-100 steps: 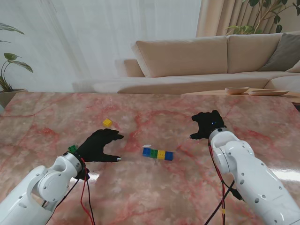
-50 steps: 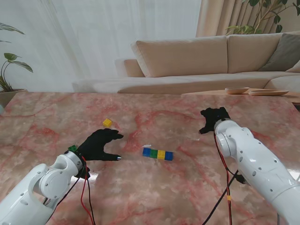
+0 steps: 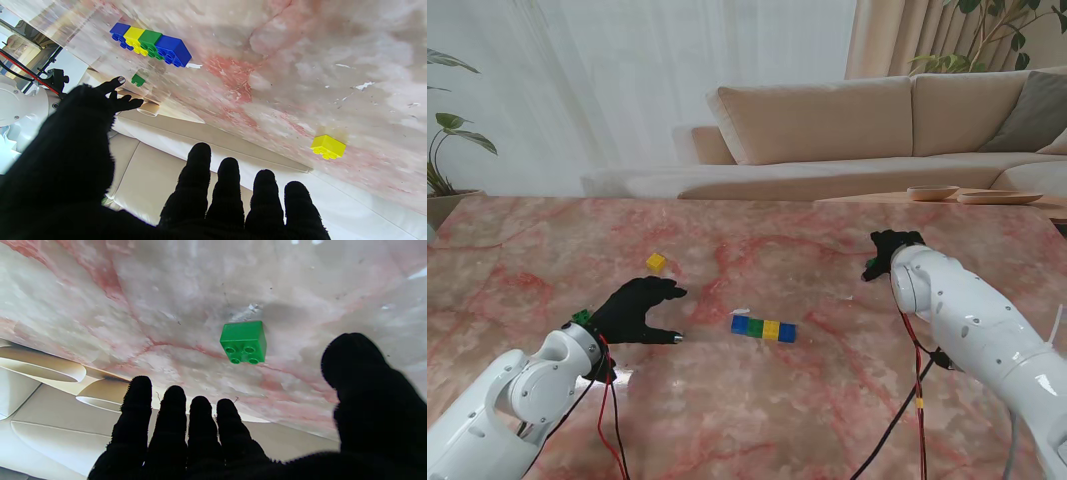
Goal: Build a two-level staggered structure with toy bricks
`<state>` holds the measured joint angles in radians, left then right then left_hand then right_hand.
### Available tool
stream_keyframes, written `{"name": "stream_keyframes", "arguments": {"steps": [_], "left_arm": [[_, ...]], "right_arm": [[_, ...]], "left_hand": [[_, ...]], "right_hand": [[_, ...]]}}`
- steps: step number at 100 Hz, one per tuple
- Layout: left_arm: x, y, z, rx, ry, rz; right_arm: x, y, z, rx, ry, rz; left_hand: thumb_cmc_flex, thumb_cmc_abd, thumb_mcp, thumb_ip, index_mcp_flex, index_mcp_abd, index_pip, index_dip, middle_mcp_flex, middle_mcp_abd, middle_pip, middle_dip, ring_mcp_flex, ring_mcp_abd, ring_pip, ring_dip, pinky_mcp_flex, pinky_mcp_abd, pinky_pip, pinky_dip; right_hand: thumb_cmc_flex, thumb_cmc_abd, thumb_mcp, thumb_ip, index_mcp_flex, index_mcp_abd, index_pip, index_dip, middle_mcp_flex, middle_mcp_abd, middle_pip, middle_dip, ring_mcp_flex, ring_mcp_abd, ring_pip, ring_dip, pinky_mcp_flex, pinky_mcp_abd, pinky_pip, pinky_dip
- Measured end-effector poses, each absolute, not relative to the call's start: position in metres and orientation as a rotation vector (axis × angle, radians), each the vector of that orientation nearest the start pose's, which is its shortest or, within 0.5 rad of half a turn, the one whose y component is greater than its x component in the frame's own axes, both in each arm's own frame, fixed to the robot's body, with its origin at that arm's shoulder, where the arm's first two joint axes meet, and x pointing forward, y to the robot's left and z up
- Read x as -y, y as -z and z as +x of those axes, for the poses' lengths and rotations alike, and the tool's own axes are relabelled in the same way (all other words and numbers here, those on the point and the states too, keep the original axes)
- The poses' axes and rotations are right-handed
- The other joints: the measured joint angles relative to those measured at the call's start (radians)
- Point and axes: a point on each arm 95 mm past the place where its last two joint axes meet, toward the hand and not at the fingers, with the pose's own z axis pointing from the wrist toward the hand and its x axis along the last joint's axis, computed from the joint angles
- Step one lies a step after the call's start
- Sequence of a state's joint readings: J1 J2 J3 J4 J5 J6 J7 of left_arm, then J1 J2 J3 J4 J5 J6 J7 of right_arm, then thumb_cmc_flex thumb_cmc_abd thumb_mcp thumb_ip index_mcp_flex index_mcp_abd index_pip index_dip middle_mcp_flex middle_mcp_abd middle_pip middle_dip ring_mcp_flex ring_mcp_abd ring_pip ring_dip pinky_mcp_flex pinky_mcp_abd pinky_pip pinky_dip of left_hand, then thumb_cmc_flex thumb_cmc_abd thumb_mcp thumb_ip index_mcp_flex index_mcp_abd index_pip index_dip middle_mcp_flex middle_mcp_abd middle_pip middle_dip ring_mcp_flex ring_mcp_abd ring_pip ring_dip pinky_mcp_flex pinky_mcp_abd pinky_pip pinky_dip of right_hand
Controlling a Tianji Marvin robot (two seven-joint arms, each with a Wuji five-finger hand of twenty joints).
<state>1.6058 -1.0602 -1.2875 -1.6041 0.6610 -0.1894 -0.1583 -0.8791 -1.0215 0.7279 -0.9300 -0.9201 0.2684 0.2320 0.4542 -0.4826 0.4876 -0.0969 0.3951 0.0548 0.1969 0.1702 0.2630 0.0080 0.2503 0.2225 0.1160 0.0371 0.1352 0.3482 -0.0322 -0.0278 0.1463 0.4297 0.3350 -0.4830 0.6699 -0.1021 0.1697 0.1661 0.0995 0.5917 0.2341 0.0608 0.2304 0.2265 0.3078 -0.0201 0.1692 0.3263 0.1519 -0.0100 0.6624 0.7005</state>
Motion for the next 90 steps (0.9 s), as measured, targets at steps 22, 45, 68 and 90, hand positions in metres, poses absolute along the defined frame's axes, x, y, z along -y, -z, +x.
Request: {"name": "stream_keyframes", "arguments": {"steps": [22, 45, 68, 90], "left_arm": [[-0.019, 0.333, 0.389, -1.582, 1.688, -1.504], [-0.021, 0.334, 0.388, -1.583, 1.688, -1.511], [-0.025, 0.335, 0.386, -1.594, 1.671, -1.512], [-0.025, 0.335, 0.386, -1.599, 1.671, -1.504]], "right_arm": [[0.109, 0.339, 0.555, -1.633, -0.671, 1.396], [0.114, 0.354, 0.56, -1.628, -0.666, 1.439], [0.108, 0.359, 0.56, -1.653, -0.669, 1.412], [0.103, 0.361, 0.555, -1.685, -0.718, 1.348]], "left_hand": [[0.0, 0.0, 0.0, 0.0, 0.0, 0.0, 0.0, 0.0, 0.0, 0.0, 0.0, 0.0, 0.0, 0.0, 0.0, 0.0, 0.0, 0.0, 0.0, 0.0], [0.0, 0.0, 0.0, 0.0, 0.0, 0.0, 0.0, 0.0, 0.0, 0.0, 0.0, 0.0, 0.0, 0.0, 0.0, 0.0, 0.0, 0.0, 0.0, 0.0], [0.0, 0.0, 0.0, 0.0, 0.0, 0.0, 0.0, 0.0, 0.0, 0.0, 0.0, 0.0, 0.0, 0.0, 0.0, 0.0, 0.0, 0.0, -0.008, 0.0], [0.0, 0.0, 0.0, 0.0, 0.0, 0.0, 0.0, 0.0, 0.0, 0.0, 0.0, 0.0, 0.0, 0.0, 0.0, 0.0, 0.0, 0.0, -0.009, 0.0]], "right_hand": [[0.0, 0.0, 0.0, 0.0, 0.002, 0.0, 0.0, 0.0, 0.039, 0.004, -0.001, -0.02, 0.031, 0.008, -0.013, -0.005, 0.032, 0.007, 0.0, -0.011], [0.0, 0.0, 0.009, 0.0, 0.002, 0.0, 0.013, 0.0, 0.046, 0.004, 0.001, -0.032, 0.031, 0.013, -0.023, -0.026, 0.042, 0.019, 0.0, -0.012], [0.0, 0.0, 0.021, 0.0, 0.048, -0.013, 0.084, -0.018, 0.098, -0.005, 0.082, 0.018, 0.155, 0.0, 0.066, 0.029, 0.106, 0.017, 0.093, -0.012], [0.001, -0.002, 0.061, 0.0, 0.088, -0.015, 0.112, -0.031, 0.126, -0.005, 0.147, 0.139, 0.184, -0.032, 0.226, 0.122, 0.137, -0.005, 0.182, -0.012]]}}
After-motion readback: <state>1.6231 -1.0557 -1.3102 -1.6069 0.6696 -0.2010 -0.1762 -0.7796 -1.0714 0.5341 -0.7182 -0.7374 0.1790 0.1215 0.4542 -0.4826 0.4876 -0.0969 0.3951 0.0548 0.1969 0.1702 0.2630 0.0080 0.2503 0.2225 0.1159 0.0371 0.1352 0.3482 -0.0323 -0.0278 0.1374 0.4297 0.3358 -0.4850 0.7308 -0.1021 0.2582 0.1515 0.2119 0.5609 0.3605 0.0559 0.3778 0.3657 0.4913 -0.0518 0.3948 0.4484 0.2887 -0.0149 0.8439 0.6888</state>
